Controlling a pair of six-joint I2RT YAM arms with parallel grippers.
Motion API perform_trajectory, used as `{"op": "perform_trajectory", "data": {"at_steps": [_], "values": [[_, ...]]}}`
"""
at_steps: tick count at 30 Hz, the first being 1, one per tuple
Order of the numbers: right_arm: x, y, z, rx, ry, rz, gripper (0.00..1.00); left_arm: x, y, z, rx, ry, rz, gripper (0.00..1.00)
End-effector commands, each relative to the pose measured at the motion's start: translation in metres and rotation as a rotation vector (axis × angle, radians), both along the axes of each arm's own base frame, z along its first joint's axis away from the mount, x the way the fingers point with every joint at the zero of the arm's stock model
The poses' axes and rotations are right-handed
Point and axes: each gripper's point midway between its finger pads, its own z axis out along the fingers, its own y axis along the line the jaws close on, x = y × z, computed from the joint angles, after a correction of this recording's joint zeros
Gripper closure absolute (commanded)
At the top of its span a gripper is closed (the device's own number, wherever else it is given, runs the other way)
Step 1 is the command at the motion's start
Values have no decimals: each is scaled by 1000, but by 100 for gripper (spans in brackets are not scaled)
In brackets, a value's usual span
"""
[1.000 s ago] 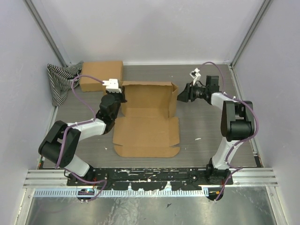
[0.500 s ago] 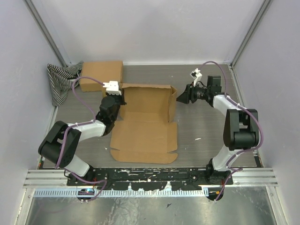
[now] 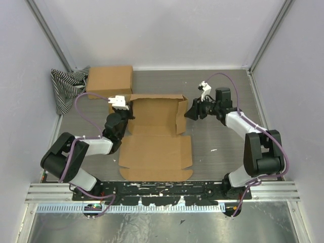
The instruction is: Fold the paper box
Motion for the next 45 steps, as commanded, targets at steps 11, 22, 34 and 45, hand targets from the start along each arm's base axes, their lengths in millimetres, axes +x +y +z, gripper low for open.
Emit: {"op": "perform_trajectory", "data": {"at_steps": [11,22,34,45], "values": [[7,9,41,-69,-87,-164,39,-24,-5,39,-19,-135,-25,100],[-15,0,47,-82,-93,-207,38,-36,-2,17,-1,-129,-8,100],[-39,1,34,-129,-87,-254,38,-49,-10,-1,-12,-125,-42,100],[-64,-5,29,-88,-134,-333,38,-54,-23,12,-2,-161,-72,100]]}}
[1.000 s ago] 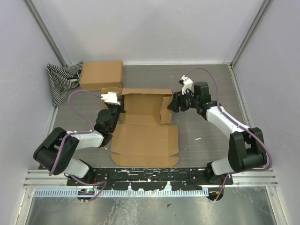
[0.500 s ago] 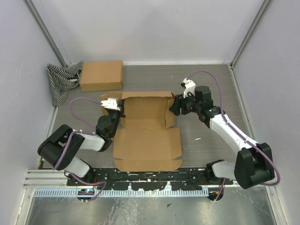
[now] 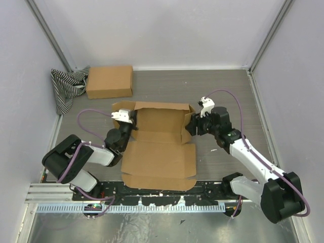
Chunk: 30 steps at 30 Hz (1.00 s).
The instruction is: Fold the paper box
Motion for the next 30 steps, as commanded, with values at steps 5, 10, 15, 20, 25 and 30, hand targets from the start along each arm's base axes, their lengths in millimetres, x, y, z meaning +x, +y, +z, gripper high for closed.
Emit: {"op": "perform_trajectory", "data": {"at_steps": [5,10,15,20,25,30], "values": [[10,-2,29,51,-148,-70,39,6,-7,23,-22,-62,6,100],[26,-6,45,26,-230,-100,39,21,-21,54,-41,-130,3,100],[52,-2,48,-22,-270,-88,40,36,-31,74,-36,-176,14,100],[78,4,48,-57,-290,-90,41,57,-39,72,-12,-182,52,100],[95,5,46,-74,-281,-110,41,69,-41,48,2,-136,69,100],[99,-2,42,-79,-270,-164,40,65,-29,30,4,-91,109,100]]}}
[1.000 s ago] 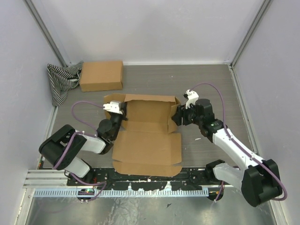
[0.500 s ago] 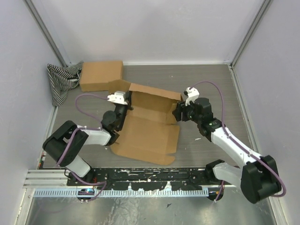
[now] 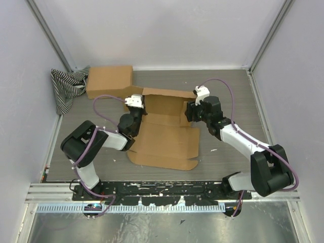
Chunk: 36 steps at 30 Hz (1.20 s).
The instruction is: Fold the paper box
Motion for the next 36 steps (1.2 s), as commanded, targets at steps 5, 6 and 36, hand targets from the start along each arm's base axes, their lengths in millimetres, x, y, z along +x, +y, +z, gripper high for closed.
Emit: {"op": "perform_trajectory", "data": {"at_steps": [5,6,36], "values": [[12,-15,33,2,-65,-120,39,-9,14,2,-32,-11,35,100],[9,-18,35,-2,-62,-130,39,-10,14,3,-33,-11,29,100],[-1,-6,19,69,-165,-43,38,-23,11,-22,-36,47,-30,100]]}}
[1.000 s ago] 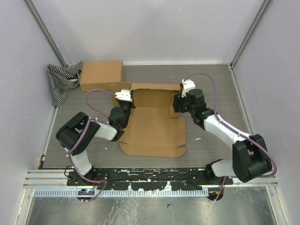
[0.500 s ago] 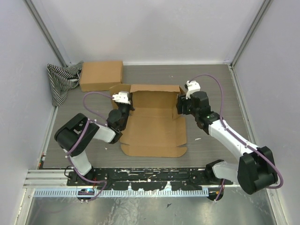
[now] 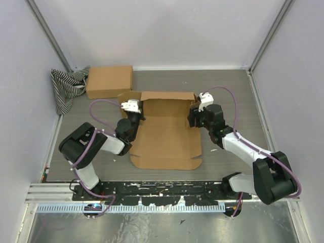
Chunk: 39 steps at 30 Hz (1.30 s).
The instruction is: Fold the paper box
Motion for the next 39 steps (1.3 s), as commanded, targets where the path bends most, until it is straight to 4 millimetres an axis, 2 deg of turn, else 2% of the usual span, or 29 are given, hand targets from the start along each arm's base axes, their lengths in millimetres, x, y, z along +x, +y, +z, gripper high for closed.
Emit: {"op": "perform_trajectory", "data": {"at_steps": [1,12,18,22,24,28,34,39], "values": [[20,14,41,62,-167,38,38,-4,2,0,-2,-4,-4,100],[41,13,40,14,-150,47,41,-4,0,-1,-2,-1,-12,100],[53,17,33,16,-143,46,48,-4,-3,2,-7,-8,-25,100],[59,15,31,23,-144,10,63,-3,-3,2,2,-10,-23,100],[62,7,31,20,-142,-44,74,-3,-2,3,6,-10,-16,100],[62,-8,23,-16,-113,-145,87,-2,-2,5,7,-7,-13,100],[60,-28,14,-76,-104,-296,98,-4,1,10,-2,5,-3,100],[59,-34,16,-124,-111,-413,99,-1,2,12,30,81,35,99]]}}
